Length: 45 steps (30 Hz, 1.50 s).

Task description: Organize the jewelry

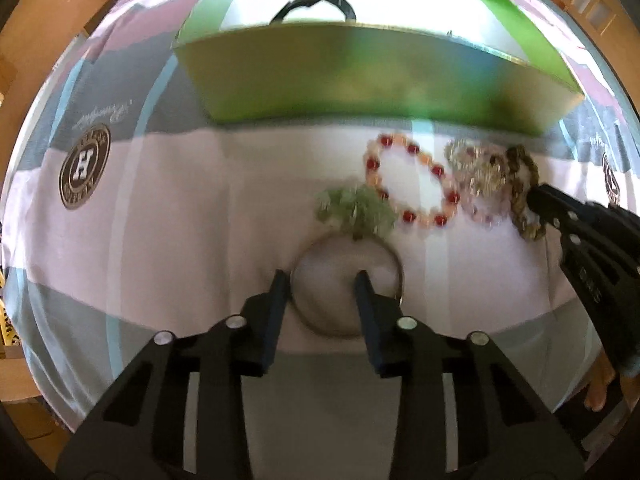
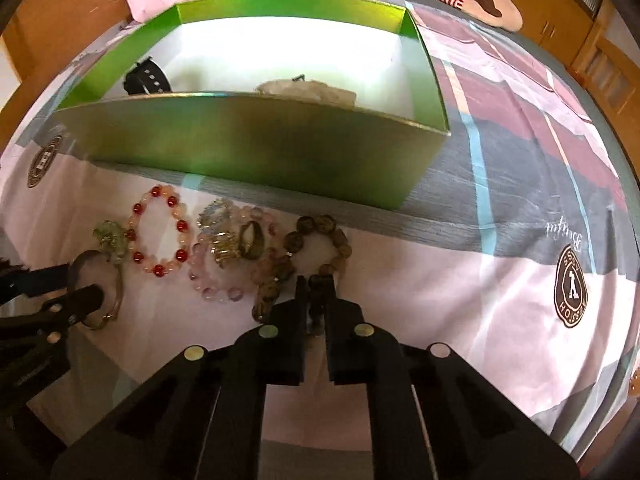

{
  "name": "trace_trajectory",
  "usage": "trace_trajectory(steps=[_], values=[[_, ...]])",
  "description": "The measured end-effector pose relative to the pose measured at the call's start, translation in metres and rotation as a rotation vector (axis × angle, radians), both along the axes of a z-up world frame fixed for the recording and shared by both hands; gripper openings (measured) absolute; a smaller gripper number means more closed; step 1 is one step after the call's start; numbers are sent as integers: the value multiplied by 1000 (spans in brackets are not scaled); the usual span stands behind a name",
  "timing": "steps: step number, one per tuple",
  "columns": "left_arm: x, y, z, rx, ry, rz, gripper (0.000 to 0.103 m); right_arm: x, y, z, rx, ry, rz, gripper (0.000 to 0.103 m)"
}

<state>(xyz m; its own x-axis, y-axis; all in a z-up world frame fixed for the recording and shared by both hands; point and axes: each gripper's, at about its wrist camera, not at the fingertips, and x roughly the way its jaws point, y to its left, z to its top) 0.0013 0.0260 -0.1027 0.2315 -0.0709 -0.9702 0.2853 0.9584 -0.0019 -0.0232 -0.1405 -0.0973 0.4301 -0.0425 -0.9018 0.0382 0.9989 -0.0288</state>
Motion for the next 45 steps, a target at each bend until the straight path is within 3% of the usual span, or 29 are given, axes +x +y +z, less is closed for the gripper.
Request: trace_trajectory(steps=[5,9,10,11,13,14,17,18,20,24,31,36,41,42,45], values=[[16,-1,1,-52,-30,41,16,0,-19,19,44,-48,3,7],[37,9,20,-155,9,29,16,7,-34,29,90,-57,35,8],[40,11,31,-165,7,-1,22,6,-34,32,99,-52,47,8],[41,11,39,-169,-6,-34,38,8,-35,33,108,-40,72,8],[46,14,53,-161,-48,-106,62,12,-35,35,113,-35,117,9],[50,19,57,-165,-56,-125,64,9,-33,35,118,-40,126,11],[61,30,51,-245,24,-75,64,5,-41,29,190,-65,121,37],[59,37,45,-248,42,-61,64,5,-44,25,198,-52,106,43],[47,34,31,-186,49,-56,64,10,-41,18,156,2,88,43],[23,22,28,-111,5,-88,65,6,-34,23,53,-22,107,43],[4,6,19,-30,-94,-72,62,6,-37,10,21,24,71,43],[3,3,19,-7,-125,-74,56,9,-39,1,28,38,52,43],[1,4,23,-21,-144,-71,39,6,-42,-1,68,40,64,43],[1,4,23,-21,-147,-72,38,6,-41,-2,73,46,73,41],[-1,4,25,-17,-161,-69,34,5,-32,-1,65,36,111,22]])
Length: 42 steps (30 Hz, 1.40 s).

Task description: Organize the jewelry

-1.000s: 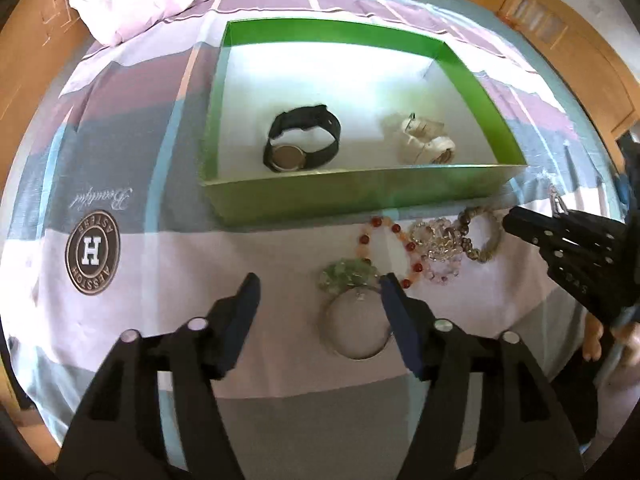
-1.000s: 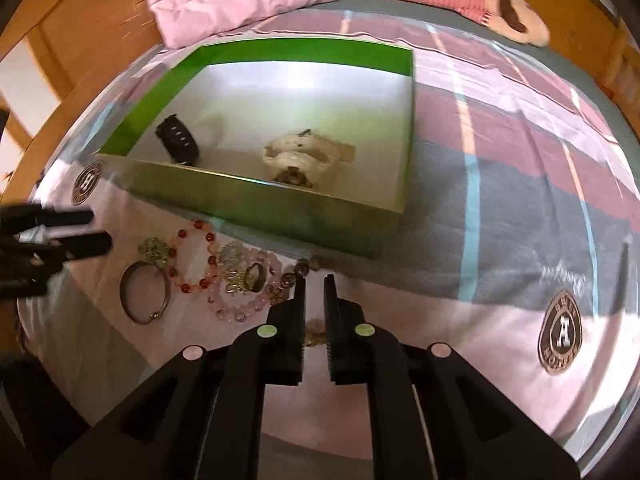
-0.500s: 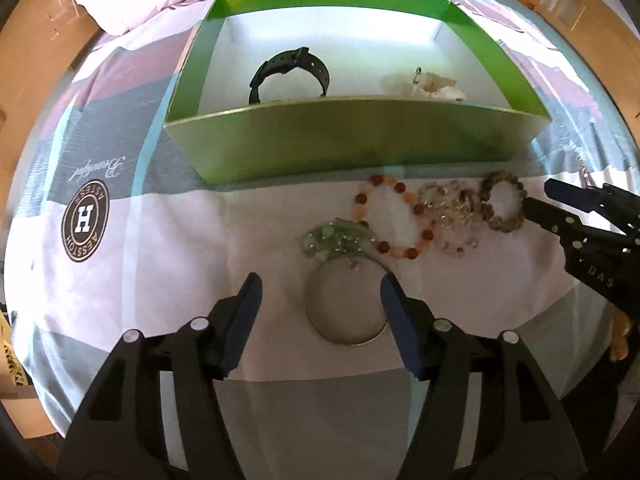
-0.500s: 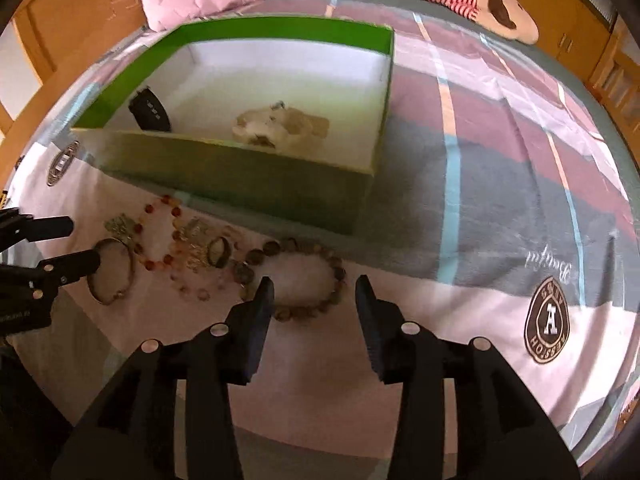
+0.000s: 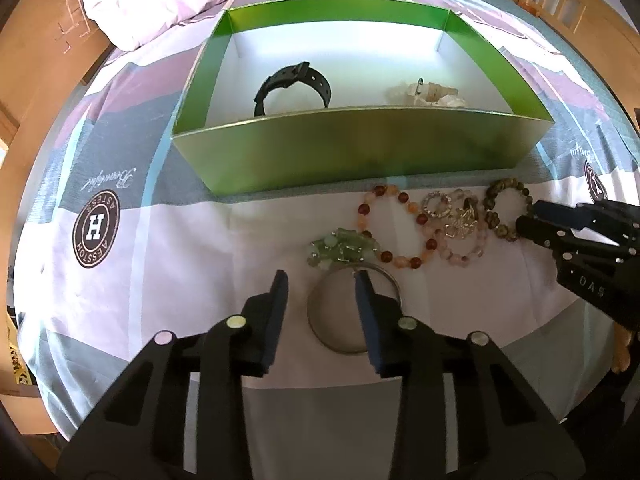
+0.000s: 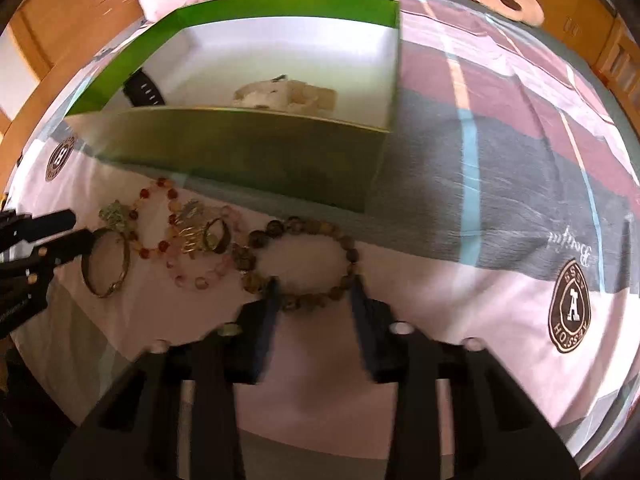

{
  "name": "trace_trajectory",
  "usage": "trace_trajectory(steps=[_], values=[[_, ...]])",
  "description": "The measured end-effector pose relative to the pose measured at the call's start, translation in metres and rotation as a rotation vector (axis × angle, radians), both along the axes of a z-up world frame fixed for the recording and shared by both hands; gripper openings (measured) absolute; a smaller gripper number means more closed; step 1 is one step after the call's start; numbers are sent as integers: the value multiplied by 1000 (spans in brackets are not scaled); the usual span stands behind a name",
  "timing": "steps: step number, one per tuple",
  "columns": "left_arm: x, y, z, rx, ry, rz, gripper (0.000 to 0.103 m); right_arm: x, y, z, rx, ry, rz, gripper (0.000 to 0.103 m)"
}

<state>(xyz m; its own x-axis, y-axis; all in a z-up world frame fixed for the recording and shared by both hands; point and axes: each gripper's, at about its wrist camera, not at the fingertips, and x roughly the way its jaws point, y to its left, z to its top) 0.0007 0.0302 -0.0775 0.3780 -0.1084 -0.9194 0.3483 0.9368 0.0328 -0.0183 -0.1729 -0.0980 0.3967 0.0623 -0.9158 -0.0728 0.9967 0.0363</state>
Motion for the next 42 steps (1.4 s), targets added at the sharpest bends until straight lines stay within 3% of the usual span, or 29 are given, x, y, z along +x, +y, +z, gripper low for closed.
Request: trace_trajectory(steps=[1,5,17,21,27,31,38,40,42], values=[[0,0,0,0,-3,-1,31,-1,4,1,2,-1,21,12],[0,0,-2,-9,16,0,11,-3,12,2,-10,-15,50,4],[2,3,-6,7,28,26,10,-18,31,23,-14,-109,115,3],[4,8,-3,-4,26,43,10,-21,27,29,37,-117,125,3],[11,25,5,-41,24,104,11,-23,12,52,153,-176,92,3],[15,32,3,-44,39,134,13,-17,2,48,121,-158,31,4],[15,27,-8,-15,72,123,24,2,-12,13,35,-63,-70,25],[13,22,-11,-2,75,109,27,6,-10,6,17,-53,-74,37],[12,18,-15,11,79,98,27,9,-6,1,-10,-47,-68,37]])
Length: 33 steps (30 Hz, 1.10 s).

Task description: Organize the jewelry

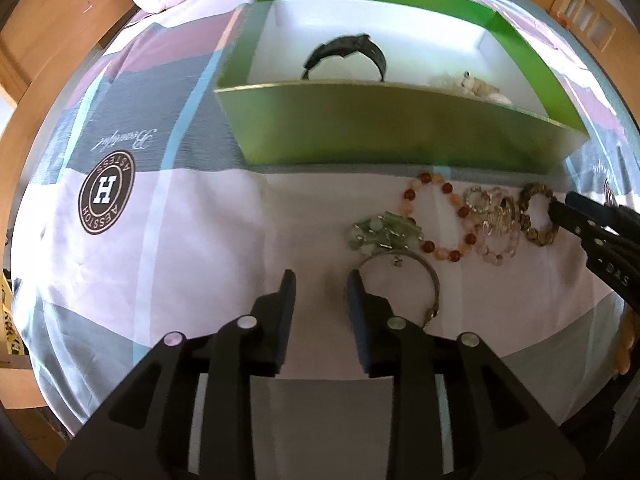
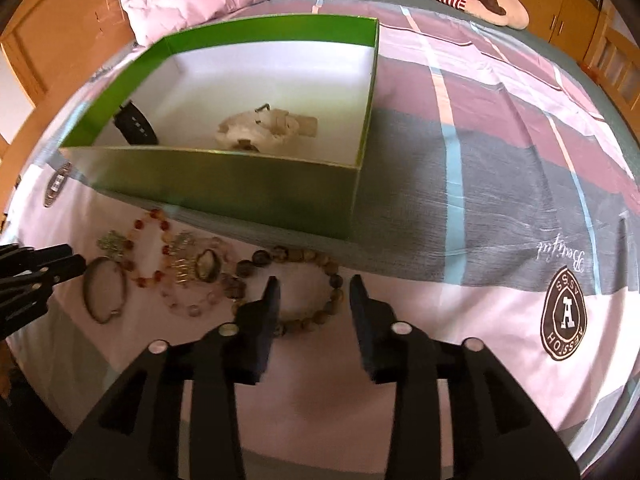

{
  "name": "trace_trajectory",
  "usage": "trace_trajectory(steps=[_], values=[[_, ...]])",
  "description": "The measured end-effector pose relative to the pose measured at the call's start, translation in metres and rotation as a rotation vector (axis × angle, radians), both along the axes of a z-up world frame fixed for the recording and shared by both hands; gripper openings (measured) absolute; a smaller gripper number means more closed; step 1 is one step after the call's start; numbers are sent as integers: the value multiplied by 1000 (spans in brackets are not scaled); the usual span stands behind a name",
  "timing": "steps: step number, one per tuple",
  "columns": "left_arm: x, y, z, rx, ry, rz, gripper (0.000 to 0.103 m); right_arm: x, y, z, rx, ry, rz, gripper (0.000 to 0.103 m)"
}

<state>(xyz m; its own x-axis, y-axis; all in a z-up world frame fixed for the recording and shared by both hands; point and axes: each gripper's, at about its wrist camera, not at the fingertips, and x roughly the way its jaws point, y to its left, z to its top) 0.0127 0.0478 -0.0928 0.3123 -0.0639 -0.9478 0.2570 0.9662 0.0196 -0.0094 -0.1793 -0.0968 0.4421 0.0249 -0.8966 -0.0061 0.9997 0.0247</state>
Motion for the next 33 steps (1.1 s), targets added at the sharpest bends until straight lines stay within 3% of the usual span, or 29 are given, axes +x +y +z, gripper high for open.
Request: trace_trajectory(steps=[7,8,9,10,11,15,22,28,33], values=[[-1,-7,-12,34,17,-19,26,-1,6,-10,-21,25,15,37],[-1,-7,-12,28,18,-18,20,-2,6,-10,-22,24,20,37],[0,-6,-11,15,22,-19,14,-3,5,-10,-17,22,24,33],[0,-6,-11,2,28,-21,4,-4,6,-10,-5,23,34,18],[0,-6,-10,9,25,-21,4,-4,8,-9,-4,24,41,11],[-1,-4,-3,19,-2,-6,4,-10,14,-1,-2,0,71,7],[-6,2,26,8,-109,21,4,-26,15,30,57,-137,97,7],[-10,8,62,-30,-220,14,4,-35,12,76,149,-293,98,7],[10,13,103,-105,-284,7,4,-17,13,118,176,-395,83,7]])
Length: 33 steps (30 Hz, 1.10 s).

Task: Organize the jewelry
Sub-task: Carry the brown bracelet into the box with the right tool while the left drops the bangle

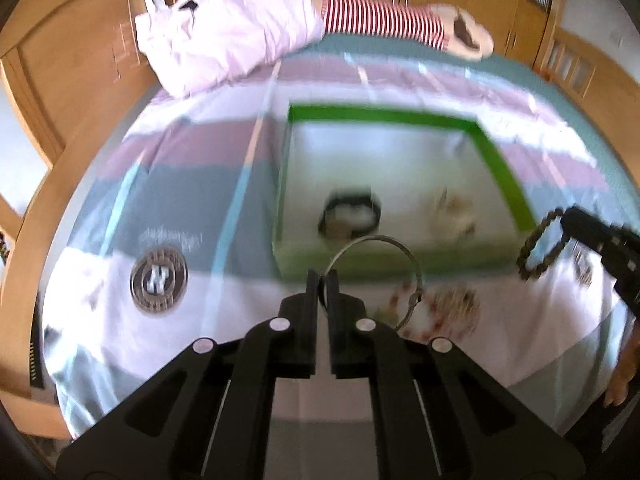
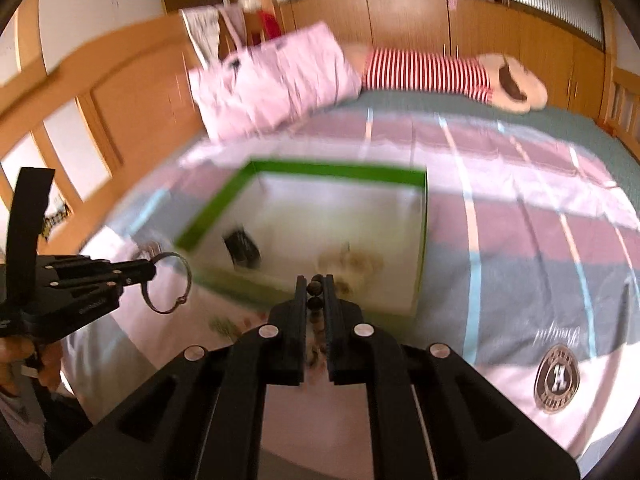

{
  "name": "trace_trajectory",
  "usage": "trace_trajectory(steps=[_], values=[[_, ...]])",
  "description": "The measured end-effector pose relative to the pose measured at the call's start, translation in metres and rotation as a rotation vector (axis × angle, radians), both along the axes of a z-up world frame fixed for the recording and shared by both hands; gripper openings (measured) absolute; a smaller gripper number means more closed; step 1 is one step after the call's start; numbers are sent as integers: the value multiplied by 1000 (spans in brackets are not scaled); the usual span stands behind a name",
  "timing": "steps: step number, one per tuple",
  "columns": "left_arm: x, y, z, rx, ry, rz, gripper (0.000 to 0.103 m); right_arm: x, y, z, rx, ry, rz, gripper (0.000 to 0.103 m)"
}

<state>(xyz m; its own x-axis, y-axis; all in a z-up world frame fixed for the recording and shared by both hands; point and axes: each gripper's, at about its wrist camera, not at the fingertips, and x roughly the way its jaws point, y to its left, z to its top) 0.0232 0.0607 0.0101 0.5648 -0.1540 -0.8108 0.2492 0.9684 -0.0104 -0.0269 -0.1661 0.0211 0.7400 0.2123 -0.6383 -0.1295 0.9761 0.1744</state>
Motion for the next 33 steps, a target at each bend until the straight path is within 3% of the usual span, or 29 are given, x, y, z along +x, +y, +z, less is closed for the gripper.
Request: trace_trajectory(steps=[4,10,18,21,22,23,24,25,30,33], values=[[31,1,13,-46,-28,2,4,27,-2,5,13,-22,-11,7],[72,-12,-8,-75,35,7,4,63,-10,-21,30,29,-67,7],[110,-40,-24,-81,40,-10,6,86,-24,-20,25,11,-120,7],[122,-46,-29,-65,33,-2,17,99,-26,-29,-1,44,-121,9],[124,-46,-29,-56,28,7,38,101,-27,-31,-13,52,-125,20],[123,-45,-28,-53,23,12,53,99,-27,-33,-24,64,-125,30],[121,-43,-26,-53,19,17,54,96,-27,-32,-23,65,-126,49],[118,-42,-23,-56,19,16,54,90,-26,-29,-19,57,-125,54],[79,-26,-13,-80,77,14,54,49,-16,-17,24,111,-21,54],[51,-20,-23,-52,159,11,54,24,-1,-35,-3,200,58,39]])
